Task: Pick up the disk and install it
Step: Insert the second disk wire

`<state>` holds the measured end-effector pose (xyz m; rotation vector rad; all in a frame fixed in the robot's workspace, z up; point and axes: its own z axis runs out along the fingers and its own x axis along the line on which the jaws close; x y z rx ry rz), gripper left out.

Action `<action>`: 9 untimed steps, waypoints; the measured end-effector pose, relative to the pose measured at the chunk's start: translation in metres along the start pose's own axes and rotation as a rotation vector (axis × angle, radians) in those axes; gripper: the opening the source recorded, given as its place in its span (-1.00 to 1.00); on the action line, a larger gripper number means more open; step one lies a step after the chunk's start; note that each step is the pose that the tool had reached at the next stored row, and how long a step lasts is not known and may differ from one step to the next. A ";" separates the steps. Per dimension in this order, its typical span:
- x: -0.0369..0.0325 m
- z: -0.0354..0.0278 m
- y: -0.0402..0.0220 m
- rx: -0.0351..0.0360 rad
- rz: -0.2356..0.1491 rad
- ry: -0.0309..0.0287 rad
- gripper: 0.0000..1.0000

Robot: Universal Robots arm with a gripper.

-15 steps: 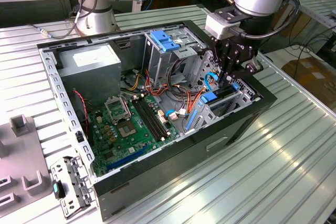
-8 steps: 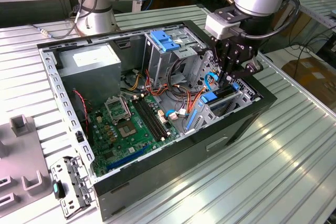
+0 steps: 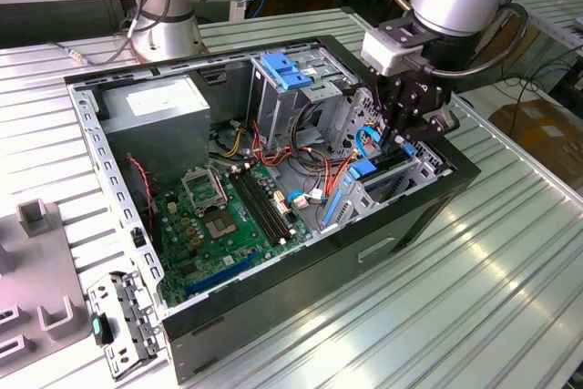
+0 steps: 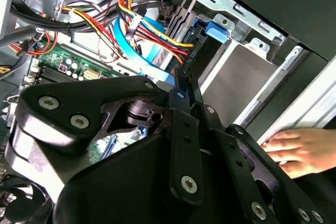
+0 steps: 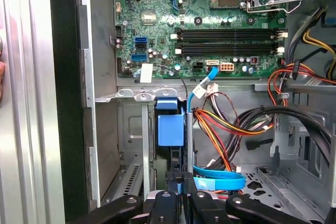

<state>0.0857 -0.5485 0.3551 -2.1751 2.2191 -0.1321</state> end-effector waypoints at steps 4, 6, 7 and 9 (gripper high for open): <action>0.0031 0.0010 -0.0001 -0.0006 0.002 -0.0241 -0.68; 0.0052 0.0022 -0.0001 -0.0008 0.003 -0.0351 -0.68; 0.0058 0.0042 -0.0006 -0.0009 0.003 -0.0367 -0.68; 0.0058 0.0052 -0.0011 -0.0010 0.006 -0.0361 -0.68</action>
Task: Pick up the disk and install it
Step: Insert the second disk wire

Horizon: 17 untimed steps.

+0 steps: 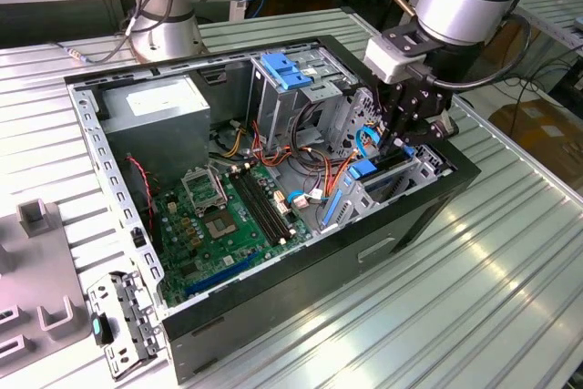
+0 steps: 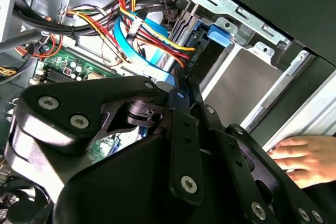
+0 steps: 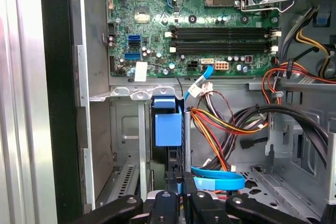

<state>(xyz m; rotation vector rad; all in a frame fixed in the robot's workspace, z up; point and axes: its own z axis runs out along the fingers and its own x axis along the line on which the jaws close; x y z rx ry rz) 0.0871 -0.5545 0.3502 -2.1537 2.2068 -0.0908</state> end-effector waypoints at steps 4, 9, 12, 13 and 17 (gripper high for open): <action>0.0000 0.0022 0.0000 0.0000 0.010 0.0006 -0.68; 0.0000 0.0044 0.0002 -0.0001 0.011 -0.0042 -0.68; 0.0001 0.0066 0.0003 -0.0002 0.012 -0.0077 -0.68; 0.0002 0.0072 0.0004 -0.0003 0.012 -0.0084 -0.68; 0.0005 0.0078 0.0004 -0.0003 0.012 -0.0088 -0.68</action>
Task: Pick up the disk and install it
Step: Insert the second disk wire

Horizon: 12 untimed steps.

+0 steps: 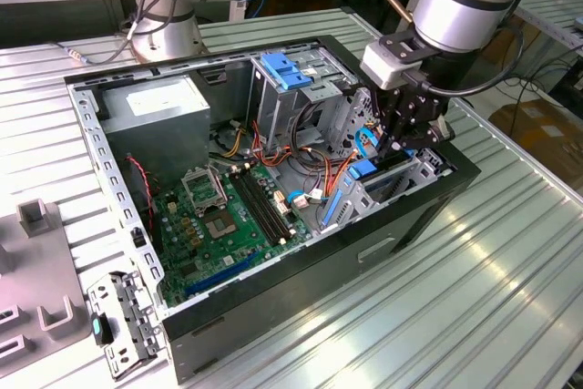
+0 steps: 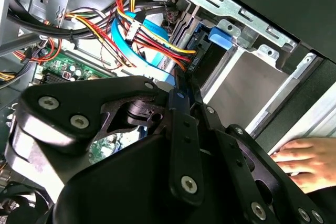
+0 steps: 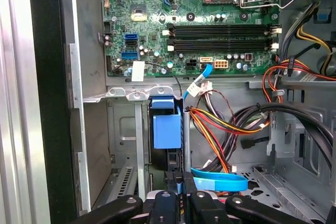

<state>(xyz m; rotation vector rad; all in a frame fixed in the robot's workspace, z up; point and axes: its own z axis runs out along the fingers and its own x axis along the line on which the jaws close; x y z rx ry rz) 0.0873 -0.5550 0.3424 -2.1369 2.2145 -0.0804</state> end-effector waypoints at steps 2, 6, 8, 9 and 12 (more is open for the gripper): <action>0.0004 0.0015 0.0001 -0.0010 0.000 -0.0018 -0.68; 0.0006 0.0022 0.0002 -0.0016 0.000 -0.0026 -0.68; 0.0006 0.0018 0.0001 -0.0015 0.000 -0.0033 -0.66; 0.0005 -0.0011 -0.0001 -0.0015 0.000 -0.0039 -0.53; 0.0005 -0.0106 -0.0009 -0.0016 0.000 -0.0028 -0.53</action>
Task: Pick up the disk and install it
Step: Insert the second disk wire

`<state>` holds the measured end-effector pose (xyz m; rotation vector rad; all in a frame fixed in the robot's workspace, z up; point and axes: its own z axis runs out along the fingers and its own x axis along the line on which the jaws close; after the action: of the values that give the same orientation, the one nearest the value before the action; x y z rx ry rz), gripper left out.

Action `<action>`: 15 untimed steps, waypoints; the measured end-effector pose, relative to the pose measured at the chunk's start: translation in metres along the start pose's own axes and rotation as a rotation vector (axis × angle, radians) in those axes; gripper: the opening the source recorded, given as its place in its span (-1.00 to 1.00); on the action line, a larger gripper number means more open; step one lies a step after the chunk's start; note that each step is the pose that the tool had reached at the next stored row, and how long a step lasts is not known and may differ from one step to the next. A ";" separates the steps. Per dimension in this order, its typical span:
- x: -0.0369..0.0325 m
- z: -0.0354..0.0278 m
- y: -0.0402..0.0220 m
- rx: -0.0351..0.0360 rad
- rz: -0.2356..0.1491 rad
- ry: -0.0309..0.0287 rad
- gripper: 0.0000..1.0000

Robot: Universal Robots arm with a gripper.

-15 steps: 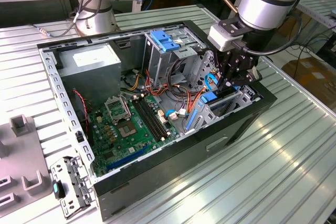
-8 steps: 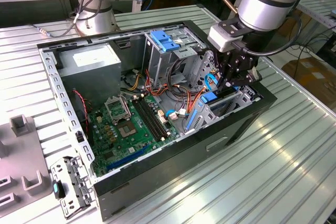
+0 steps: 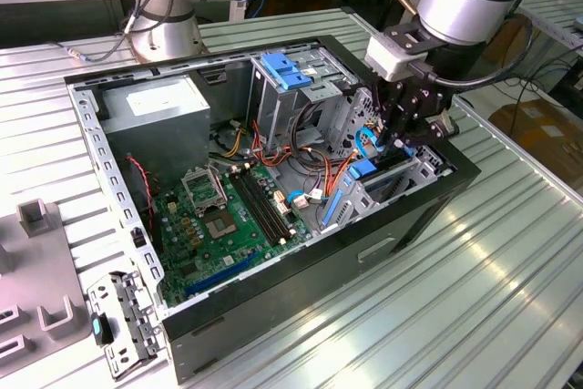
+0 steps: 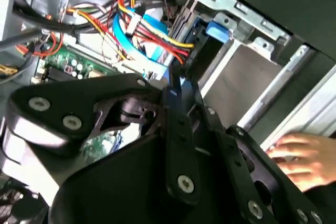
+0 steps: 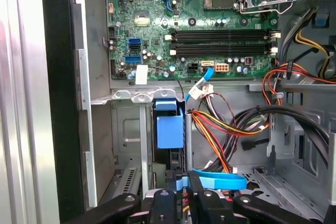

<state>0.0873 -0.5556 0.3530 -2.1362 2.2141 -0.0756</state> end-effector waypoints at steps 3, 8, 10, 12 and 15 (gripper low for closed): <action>0.0000 -0.0010 -0.0001 0.0000 0.000 0.0000 -0.53; 0.0000 -0.0014 -0.0001 0.0000 0.000 -0.0001 -0.79; 0.0000 -0.0016 -0.0001 0.0000 0.000 0.0000 -0.79; 0.0000 -0.0017 -0.0001 0.0000 0.000 0.0000 -0.79; -0.0001 -0.0046 -0.0004 0.0000 0.000 0.0000 -0.79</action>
<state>0.0874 -0.5556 0.3577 -2.1362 2.2140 -0.0756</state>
